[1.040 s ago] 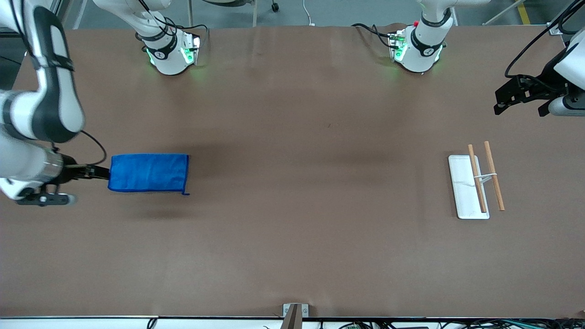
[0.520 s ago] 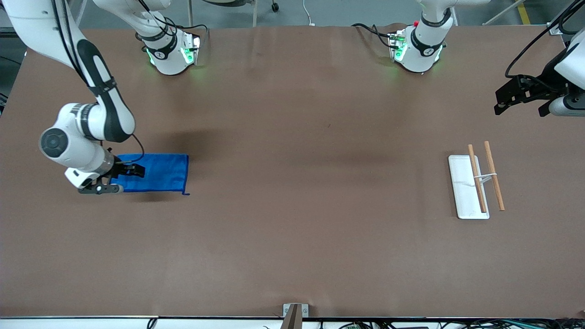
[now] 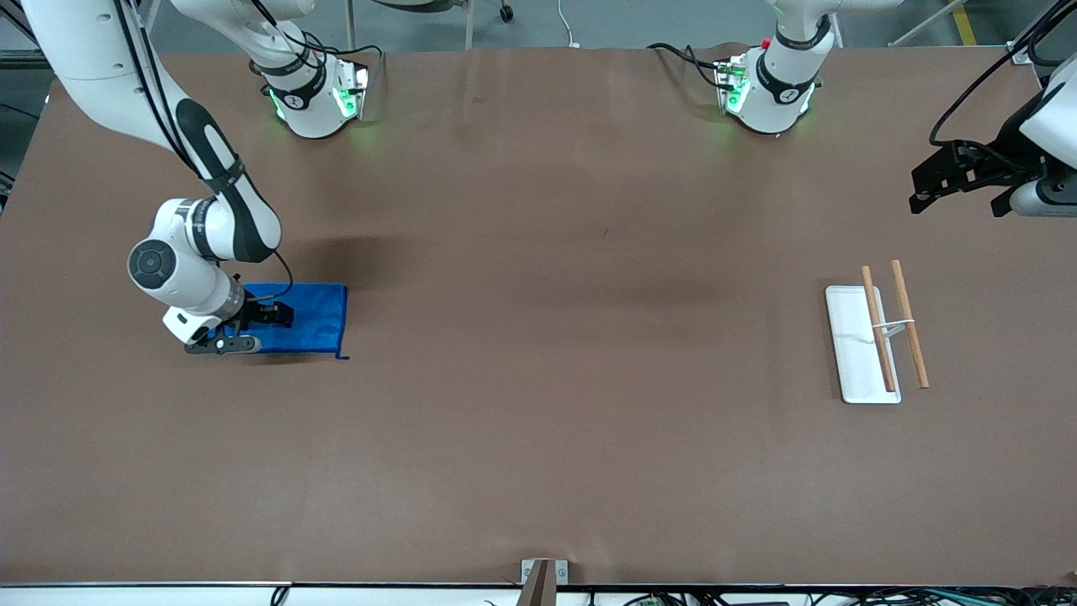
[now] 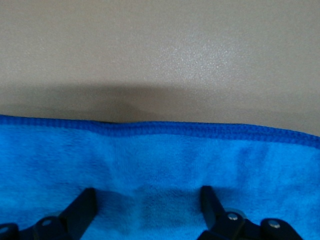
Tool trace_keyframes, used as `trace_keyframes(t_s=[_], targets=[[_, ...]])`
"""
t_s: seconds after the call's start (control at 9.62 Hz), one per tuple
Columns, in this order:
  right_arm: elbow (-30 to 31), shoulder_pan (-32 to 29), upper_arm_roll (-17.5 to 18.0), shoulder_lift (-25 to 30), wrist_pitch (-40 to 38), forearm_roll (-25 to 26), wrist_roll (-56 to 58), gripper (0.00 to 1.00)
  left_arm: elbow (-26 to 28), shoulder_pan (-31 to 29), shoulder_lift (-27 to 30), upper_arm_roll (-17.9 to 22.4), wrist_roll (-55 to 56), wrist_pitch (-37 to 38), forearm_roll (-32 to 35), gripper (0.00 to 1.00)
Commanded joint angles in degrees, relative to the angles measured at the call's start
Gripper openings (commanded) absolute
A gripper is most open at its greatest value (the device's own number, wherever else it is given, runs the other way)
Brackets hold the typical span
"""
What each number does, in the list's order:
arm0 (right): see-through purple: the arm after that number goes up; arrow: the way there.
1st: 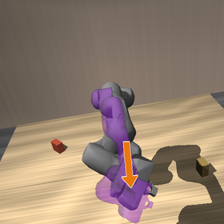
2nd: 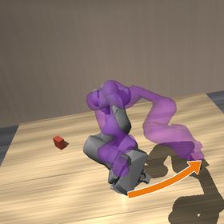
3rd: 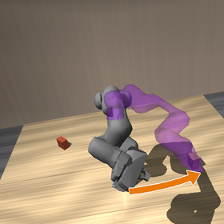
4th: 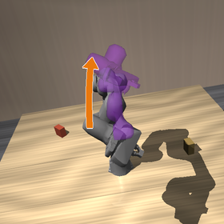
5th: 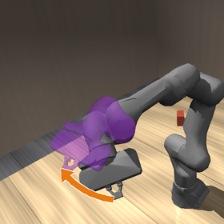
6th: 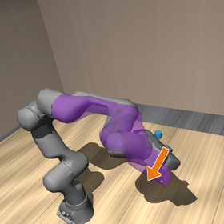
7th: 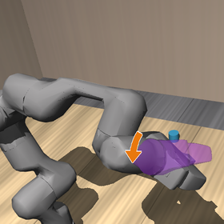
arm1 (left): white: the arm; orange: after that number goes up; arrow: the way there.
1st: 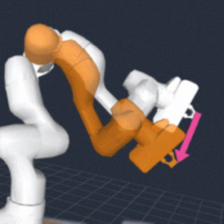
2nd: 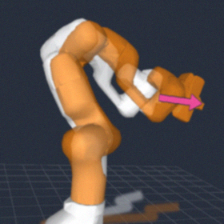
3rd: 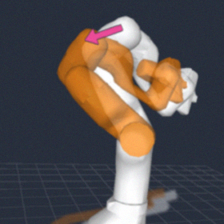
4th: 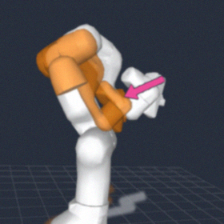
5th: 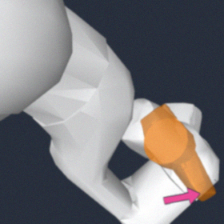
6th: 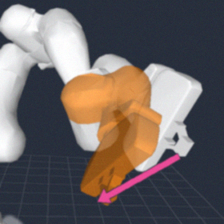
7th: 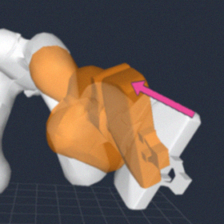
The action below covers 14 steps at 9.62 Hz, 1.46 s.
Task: Right arm passes towel to left arm to hang
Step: 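Close the right gripper on the towel edge and start lifting, then lift the towel with the right gripper while the left gripper approaches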
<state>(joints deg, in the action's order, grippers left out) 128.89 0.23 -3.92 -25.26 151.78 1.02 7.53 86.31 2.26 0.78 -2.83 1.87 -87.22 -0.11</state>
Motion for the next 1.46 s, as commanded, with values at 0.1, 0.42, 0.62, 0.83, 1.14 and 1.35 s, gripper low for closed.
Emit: trace_keyframes(t_s=[0.1, 0.42, 0.62, 0.83, 1.14, 1.35], targets=[[-1.17, -0.93, 0.32, 0.48, -4.09, -0.06, 2.22, 0.0, 1.23, -0.24, -0.69, -0.95, -0.99, -0.67, 0.73, 1.0], [-10.56, -0.5, 0.76, 2.58, -22.96, -0.23, 2.13, 0.0, 1.67, -0.15, -0.43, -1.3, -0.91, -0.49, 0.29, 1.0], [-16.62, -0.32, 1.98, 3.2, -31.42, -3.81, 2.22, 0.0, 1.59, -0.07, -0.17, -1.3, -0.65, -0.4, 0.46, 1.0], [-20.85, -0.41, 3.47, 3.72, -36.88, -5.67, 2.14, 0.0, 1.93, 0.02, -0.25, -1.65, 0.06, 0.21, 0.46, 1.0], [-24.91, -0.32, 5.84, 7.66, -43.39, -15.05, 2.75, 0.0, 5.43, -0.07, 2.28, -1.83, -1.08, 0.56, 0.2, 0.99], [-26.75, -0.32, 9.35, 10.49, -47.6, -25.57, 2.66, 0.0, 6.16, 0.02, 2.91, -1.83, -1.08, 0.65, -1.28, 1.0]])
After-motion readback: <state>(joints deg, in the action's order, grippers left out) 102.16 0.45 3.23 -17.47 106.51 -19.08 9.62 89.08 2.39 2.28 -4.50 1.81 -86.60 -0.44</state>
